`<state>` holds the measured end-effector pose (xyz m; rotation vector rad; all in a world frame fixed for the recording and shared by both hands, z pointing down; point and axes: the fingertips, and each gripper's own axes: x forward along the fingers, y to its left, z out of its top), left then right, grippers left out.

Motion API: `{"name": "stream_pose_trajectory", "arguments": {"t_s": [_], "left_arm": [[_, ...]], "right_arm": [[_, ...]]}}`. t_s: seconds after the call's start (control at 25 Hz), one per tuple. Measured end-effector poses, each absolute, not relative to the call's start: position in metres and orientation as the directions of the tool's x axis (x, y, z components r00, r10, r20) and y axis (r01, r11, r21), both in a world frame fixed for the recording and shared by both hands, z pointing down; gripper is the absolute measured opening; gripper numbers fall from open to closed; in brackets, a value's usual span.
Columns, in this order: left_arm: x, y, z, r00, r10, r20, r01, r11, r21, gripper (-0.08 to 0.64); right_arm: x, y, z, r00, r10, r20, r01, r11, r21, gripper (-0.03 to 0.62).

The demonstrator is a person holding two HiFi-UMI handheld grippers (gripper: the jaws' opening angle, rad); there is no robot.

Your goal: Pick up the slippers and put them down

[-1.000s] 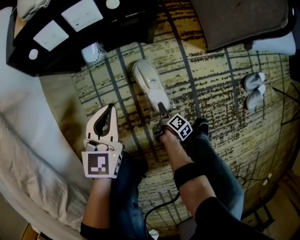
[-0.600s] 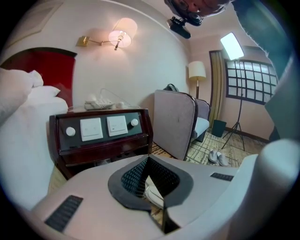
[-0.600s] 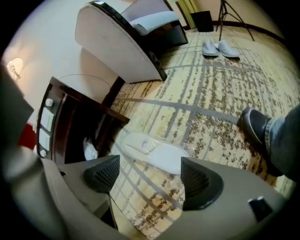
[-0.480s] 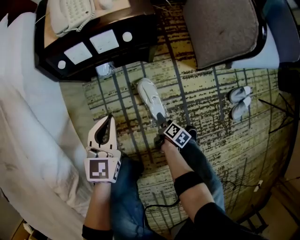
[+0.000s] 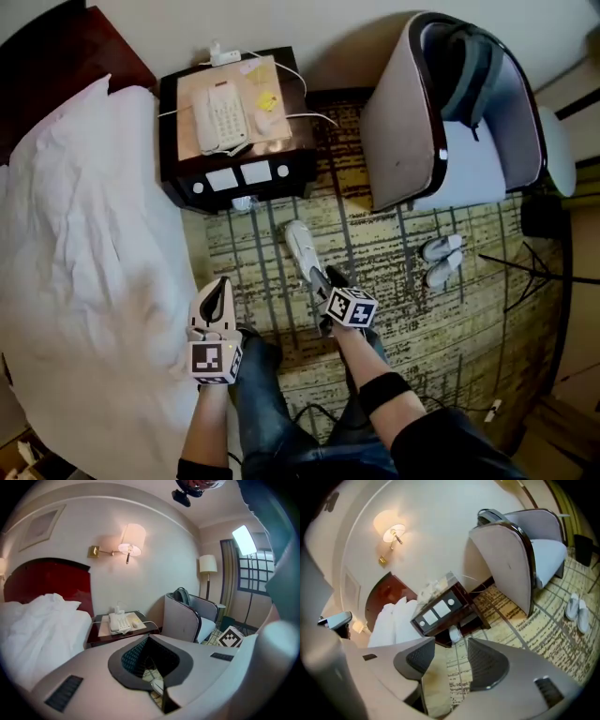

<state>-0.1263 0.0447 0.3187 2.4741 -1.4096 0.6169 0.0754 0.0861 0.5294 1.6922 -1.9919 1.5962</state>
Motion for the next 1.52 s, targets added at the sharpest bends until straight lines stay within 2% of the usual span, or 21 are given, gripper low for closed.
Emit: {"name": "stream_pose_trajectory", "arguments": {"t_s": [0.32, 0.52, 0.72, 0.96, 1.52], "left_arm": [[-0.158, 0.063, 0.187, 0.391, -0.814, 0.429, -0.898, -0.440, -0.018, 0.003], [-0.171, 0.076, 0.130, 0.369, -0.832, 0.414, -0.908, -0.419, -0.031, 0.003], [-0.174, 0.088, 0.099, 0.368, -0.832, 0.415, -0.915, -0.404, 0.000, 0.003], [-0.176, 0.102, 0.083, 0.375, -0.824, 0.426, -0.908, -0.418, -0.010, 0.003], [-0.181, 0.106, 0.081, 0.369, -0.820, 0.438, -0.907, -0.420, -0.021, 0.003]], "right_arm": [[0.092, 0.069, 0.343, -0.417, -0.703, 0.577, -0.873, 0.131, -0.470, 0.081], [0.085, 0.068, 0.245, -0.481, -0.700, 0.529, -0.876, 0.365, -0.314, 0.002], [0.079, 0.074, 0.170, -0.515, -0.709, 0.481, -0.851, 0.491, -0.187, 0.002], [0.087, 0.083, 0.107, -0.513, -0.749, 0.419, -0.852, 0.504, -0.144, 0.001], [0.096, 0.077, 0.089, -0.522, -0.753, 0.401, -0.847, 0.513, -0.139, 0.002]]}}
